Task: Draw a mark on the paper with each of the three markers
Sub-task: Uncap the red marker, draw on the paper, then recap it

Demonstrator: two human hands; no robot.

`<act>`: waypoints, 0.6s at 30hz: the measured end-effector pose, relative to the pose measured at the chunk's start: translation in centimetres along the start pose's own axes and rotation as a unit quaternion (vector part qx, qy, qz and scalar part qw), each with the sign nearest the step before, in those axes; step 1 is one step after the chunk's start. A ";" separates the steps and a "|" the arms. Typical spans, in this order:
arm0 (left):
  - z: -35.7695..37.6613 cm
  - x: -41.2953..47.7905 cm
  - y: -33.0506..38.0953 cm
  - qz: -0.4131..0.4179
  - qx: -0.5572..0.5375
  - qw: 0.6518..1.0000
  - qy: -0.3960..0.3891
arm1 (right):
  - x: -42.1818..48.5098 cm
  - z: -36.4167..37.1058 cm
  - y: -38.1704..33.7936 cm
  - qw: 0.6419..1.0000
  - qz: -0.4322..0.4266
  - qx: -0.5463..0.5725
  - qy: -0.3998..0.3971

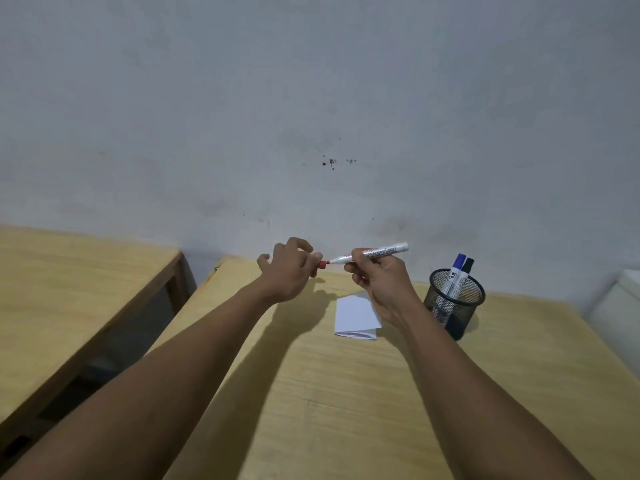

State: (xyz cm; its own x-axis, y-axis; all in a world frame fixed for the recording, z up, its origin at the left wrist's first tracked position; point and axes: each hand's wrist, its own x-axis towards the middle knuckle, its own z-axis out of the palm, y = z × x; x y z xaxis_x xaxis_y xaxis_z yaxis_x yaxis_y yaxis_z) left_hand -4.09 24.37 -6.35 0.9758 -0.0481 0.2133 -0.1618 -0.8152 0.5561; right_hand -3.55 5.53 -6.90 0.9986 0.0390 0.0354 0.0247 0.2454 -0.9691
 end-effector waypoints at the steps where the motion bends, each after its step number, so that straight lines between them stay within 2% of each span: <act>1: 0.1 -0.1 -0.4 0.018 0.064 0.998 -0.002 | 0.0 -0.1 0.0 1.000 -0.008 -0.018 0.005; 5: 0.1 -0.6 -1.4 0.077 0.252 0.964 -0.024 | -0.1 -0.3 0.6 0.993 -0.051 -0.110 0.007; 9: 0.4 -0.8 -1.0 0.102 0.334 0.936 -0.047 | -0.3 -0.8 2.2 0.992 -0.023 -0.124 0.002; 12: 1.0 -0.7 -1.0 0.107 0.336 0.933 -0.067 | -0.5 -1.6 3.5 0.994 -0.005 -0.110 0.019; 18: 2.2 -1.1 -1.7 0.091 0.256 0.956 -0.110 | -0.5 -2.1 4.6 0.995 0.001 -0.099 0.032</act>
State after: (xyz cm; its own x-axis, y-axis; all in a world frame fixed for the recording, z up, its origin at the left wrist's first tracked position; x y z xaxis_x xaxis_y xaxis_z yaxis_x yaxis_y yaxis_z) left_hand -4.53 24.53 -9.28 0.9545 -0.2914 0.0630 -0.2944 -0.9545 0.0467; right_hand -3.85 4.59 -11.86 0.9994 -0.0232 0.0246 0.0257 0.0504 -0.9984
